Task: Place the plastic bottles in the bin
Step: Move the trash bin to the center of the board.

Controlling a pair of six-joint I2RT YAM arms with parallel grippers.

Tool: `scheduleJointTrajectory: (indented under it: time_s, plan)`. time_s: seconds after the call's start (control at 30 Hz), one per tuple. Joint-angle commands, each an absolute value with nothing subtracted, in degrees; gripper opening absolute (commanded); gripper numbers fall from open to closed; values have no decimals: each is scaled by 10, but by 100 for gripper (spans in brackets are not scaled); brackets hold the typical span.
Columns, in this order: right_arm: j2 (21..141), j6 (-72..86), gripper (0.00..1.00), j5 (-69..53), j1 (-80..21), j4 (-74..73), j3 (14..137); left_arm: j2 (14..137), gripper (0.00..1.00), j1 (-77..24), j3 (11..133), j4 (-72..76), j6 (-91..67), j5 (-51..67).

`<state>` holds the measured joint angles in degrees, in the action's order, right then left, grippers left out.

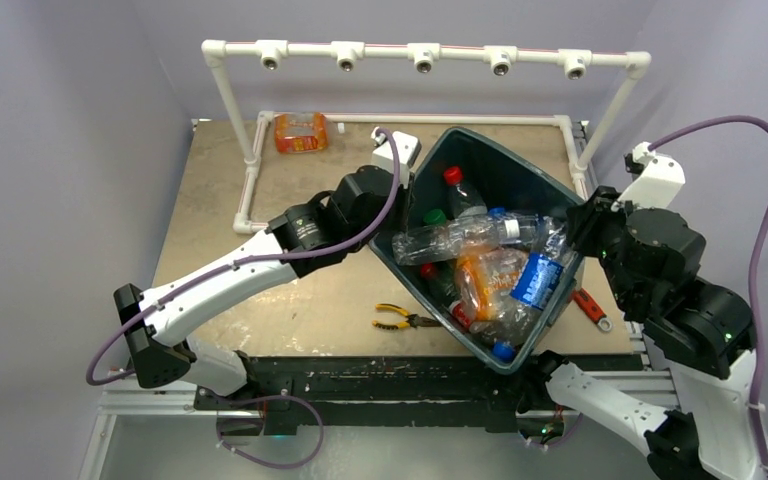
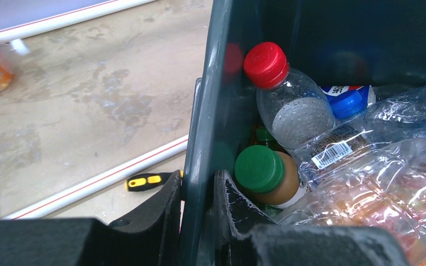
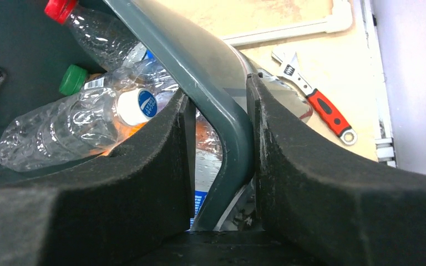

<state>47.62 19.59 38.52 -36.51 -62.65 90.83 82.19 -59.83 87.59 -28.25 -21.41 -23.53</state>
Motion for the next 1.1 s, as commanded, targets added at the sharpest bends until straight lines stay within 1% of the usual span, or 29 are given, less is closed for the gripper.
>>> scheduleJointTrajectory:
  time_s: [0.0, 0.17, 0.3, 0.37, 0.47, 0.5, 0.53, 0.6, 0.63, 0.7, 0.77, 0.93, 1.07]
  plan:
    - [557, 292, 0, 258, -378, -466, 823, 825, 0, -687, 918, -193, -281, -137]
    - [575, 289, 0, 226, -350, -430, 800, 821, 0, -704, 937, -222, -281, -177]
    - [594, 282, 0, 196, -318, -420, 806, 838, 0, -706, 949, -229, -286, -169]
    - [604, 280, 9, 186, -306, -416, 806, 847, 0, -707, 949, -228, -288, -163]
    - [609, 275, 34, 172, -293, -411, 801, 858, 0, -707, 946, -225, -289, -158]
    - [608, 275, 45, 168, -289, -409, 799, 859, 1, -707, 945, -223, -289, -155]
    - [607, 274, 53, 165, -286, -409, 797, 860, 3, -707, 943, -222, -289, -155]
    - [607, 272, 67, 161, -281, -409, 796, 862, 6, -707, 942, -219, -290, -153]
    - [607, 272, 72, 161, -280, -409, 797, 863, 9, -707, 942, -217, -289, -153]
    - [607, 270, 78, 159, -278, -410, 799, 865, 13, -707, 945, -215, -290, -150]
    - [609, 269, 82, 159, -278, -413, 803, 869, 18, -707, 951, -217, -290, -147]
    - [612, 267, 86, 158, -275, -422, 814, 879, 21, -707, 959, -217, -291, -139]
    - [611, 261, 94, 178, -275, -433, 836, 882, 24, -708, 956, -202, -312, -103]
